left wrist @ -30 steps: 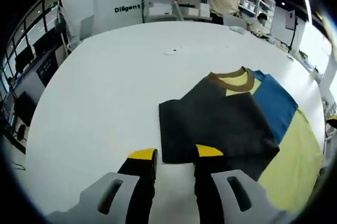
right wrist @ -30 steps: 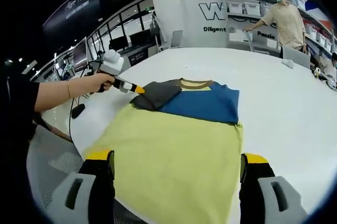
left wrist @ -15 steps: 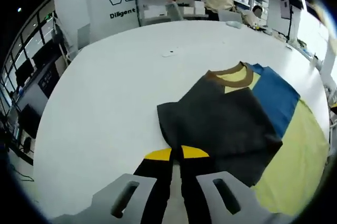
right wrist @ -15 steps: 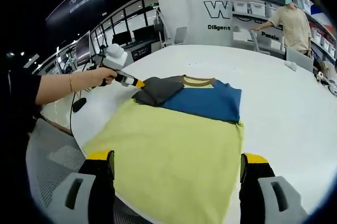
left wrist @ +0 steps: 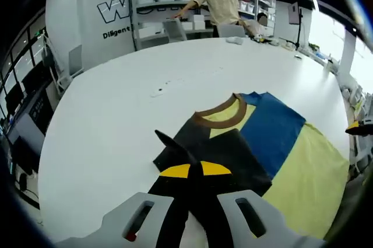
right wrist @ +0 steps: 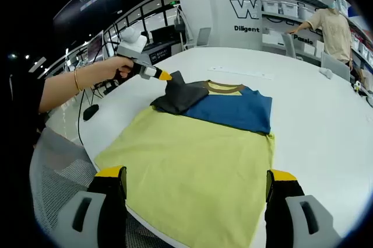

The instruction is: Fold the garment on the visible template until the final outline fits inside the template.

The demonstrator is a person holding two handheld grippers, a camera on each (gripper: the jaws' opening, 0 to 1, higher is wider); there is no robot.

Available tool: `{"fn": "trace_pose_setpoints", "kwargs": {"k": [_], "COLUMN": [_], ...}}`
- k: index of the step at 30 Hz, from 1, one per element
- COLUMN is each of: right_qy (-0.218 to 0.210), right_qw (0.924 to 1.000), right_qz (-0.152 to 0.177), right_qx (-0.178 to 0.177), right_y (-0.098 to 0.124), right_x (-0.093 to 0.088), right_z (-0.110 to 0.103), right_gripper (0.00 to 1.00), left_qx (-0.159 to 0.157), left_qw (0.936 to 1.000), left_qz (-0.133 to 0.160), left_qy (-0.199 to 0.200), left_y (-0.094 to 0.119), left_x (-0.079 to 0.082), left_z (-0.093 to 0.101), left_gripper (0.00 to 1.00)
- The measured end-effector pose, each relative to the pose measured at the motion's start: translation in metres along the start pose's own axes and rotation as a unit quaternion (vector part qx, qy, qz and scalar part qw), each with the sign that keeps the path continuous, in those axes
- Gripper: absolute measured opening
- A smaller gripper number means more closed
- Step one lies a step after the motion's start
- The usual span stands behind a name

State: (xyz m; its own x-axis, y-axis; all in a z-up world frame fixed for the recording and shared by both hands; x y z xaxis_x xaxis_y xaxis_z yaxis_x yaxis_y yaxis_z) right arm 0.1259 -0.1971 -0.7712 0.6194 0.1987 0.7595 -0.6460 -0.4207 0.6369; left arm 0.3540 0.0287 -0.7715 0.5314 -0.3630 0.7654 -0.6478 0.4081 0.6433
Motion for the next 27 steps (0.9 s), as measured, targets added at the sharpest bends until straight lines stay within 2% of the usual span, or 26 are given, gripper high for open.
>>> {"fn": "trace_pose_setpoints", "kwargs": {"k": [5,11,20,27], "right_qy": [-0.003,0.002,-0.004,-0.004], "right_qw": [1.0000,1.0000,0.9999,1.0000], "right_qz": [0.003,0.002,0.009,0.004], "right_qx": [0.000,-0.001,0.007,0.005], "right_y": [0.001,0.003,0.006,0.008], "right_x": [-0.001,-0.003,-0.001,-0.006], "right_z": [0.000,-0.001,-0.004,-0.004], "right_gripper": [0.99,0.99,0.99,0.99], "left_qx": [-0.047,-0.092,-0.144,-0.171], "left_qw": [0.9985,0.9949,0.9885,0.9841], "left_qz": [0.017,0.025,0.033,0.039], "left_qy": [-0.022,-0.034,-0.033,-0.027], "left_y": [-0.003,-0.007,-0.018,-0.023], "left_x": [0.021,0.035,0.050,0.063], "left_z": [0.032,0.065,0.108,0.141], "left_gripper": [0.10,0.10,0.10,0.10]}}
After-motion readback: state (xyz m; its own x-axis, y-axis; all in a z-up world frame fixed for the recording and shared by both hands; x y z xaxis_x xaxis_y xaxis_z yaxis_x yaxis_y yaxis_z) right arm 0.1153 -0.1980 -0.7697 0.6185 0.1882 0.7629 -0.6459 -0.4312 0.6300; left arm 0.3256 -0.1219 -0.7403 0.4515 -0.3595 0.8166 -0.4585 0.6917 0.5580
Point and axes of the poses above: the point that each gripper's makers call its tool centre point, and the gripper's own axes: y roughly backward along the fingers, z roughly to its right, x roughly out of its top, the point moved 3 cm from there along y, roughly backward along the fingers, and after that the axes turned 1 degree about -x, right-handed, at the moved point
